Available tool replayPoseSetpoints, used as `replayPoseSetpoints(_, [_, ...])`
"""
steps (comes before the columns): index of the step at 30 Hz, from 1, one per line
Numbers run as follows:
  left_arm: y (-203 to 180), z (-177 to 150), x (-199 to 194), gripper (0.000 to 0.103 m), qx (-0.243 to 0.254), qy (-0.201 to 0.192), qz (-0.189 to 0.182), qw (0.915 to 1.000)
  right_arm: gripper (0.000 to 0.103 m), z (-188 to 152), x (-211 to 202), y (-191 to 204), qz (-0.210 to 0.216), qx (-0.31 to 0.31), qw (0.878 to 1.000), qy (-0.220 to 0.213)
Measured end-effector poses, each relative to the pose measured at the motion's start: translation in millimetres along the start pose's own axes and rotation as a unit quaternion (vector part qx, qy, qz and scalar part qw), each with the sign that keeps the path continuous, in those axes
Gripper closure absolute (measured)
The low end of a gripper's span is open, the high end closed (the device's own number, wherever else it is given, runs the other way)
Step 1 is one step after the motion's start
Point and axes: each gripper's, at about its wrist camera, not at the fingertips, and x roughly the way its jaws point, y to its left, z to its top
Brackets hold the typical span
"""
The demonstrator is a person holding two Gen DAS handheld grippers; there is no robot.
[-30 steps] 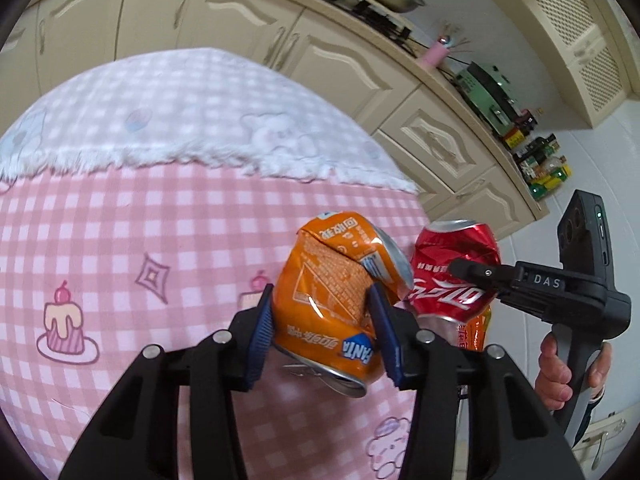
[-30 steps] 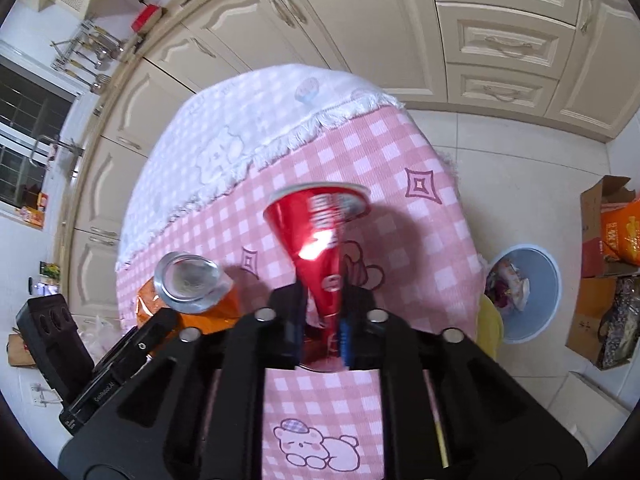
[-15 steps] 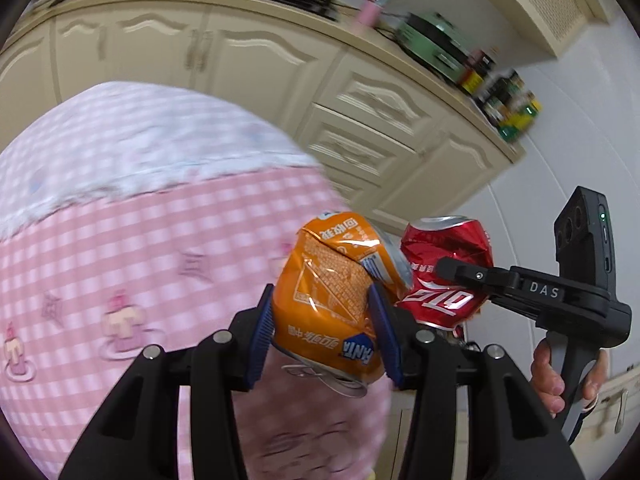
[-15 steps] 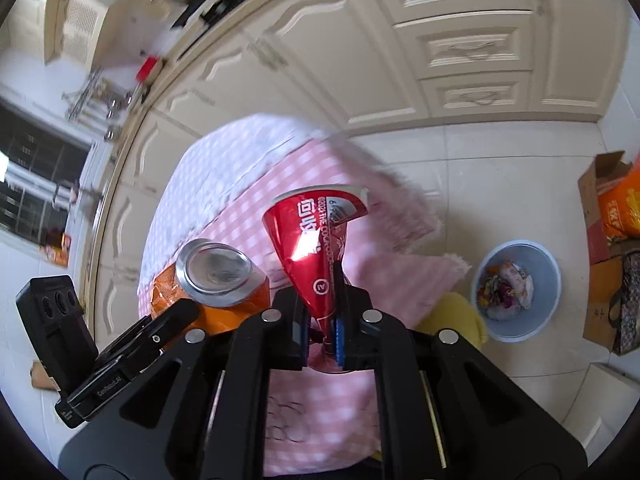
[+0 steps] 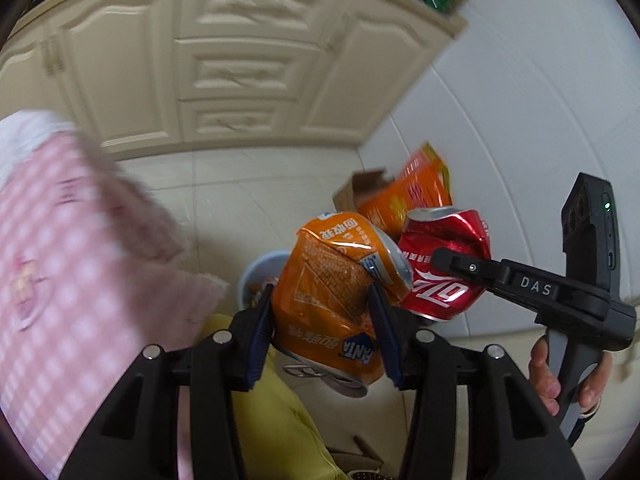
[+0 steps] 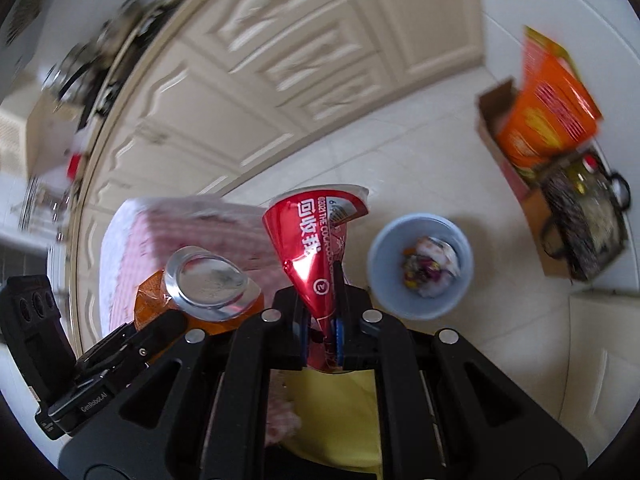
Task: Collect trash
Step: 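Carry both cans to the blue bin and open both tools to drop them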
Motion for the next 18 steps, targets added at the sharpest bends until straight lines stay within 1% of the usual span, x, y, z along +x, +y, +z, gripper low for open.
replayPoseSetpoints(3, [-21.7, 3.0, 28.6, 0.057, 0.018, 0.027, -0.004, 0.9995, 0.094, 0.8, 0.5, -32.7, -0.009, 0.025, 1.000, 0.007])
replayPoseSetpoints(5, [-32.9, 6.6, 42.4, 0.057, 0.026, 0.037, -0.002, 0.9990, 0.094, 1.5, 0.6, -46.9, -0.013, 0.035, 0.999, 0.012])
replayPoseSetpoints(8, [-42.3, 7.0, 63.6, 0.057, 0.032, 0.055, 0.008, 0.9979, 0.094, 2.6, 2.7, -68.8, -0.019, 0.049, 0.998, 0.021])
replayPoseSetpoints(10, [-45.0, 9.7, 76.7, 0.056, 0.037, 0.063, 0.021, 0.9971, 0.094, 4.3, 3.5, -76.4, -0.022, 0.054, 0.998, 0.025])
replayPoseSetpoints(11, [-46.4, 10.6, 82.6, 0.055, 0.040, 0.067, 0.030, 0.9965, 0.094, 5.2, 4.0, -79.9, -0.022, 0.055, 0.998, 0.026])
replayPoseSetpoints(12, [-46.2, 9.4, 85.3, 0.044, 0.042, 0.074, 0.036, 0.9958, 0.094, 6.2, 5.2, -83.3, -0.022, 0.056, 0.998, 0.027])
replayPoseSetpoints(13, [-44.9, 9.9, 90.5, 0.037, 0.039, 0.084, 0.038, 0.9950, 0.094, 7.0, 5.4, -86.9, -0.021, 0.057, 0.998, 0.028])
replayPoseSetpoints(16, [-39.2, 8.2, 97.4, 0.037, 0.020, 0.089, 0.041, 0.9950, 0.094, 8.5, 13.2, -93.4, -0.020, 0.062, 0.997, 0.036])
replayPoseSetpoints(18, [-37.6, 8.0, 98.1, 0.037, 0.022, 0.091, 0.043, 0.9947, 0.094, 9.1, 20.3, -93.1, -0.020, 0.063, 0.997, 0.044])
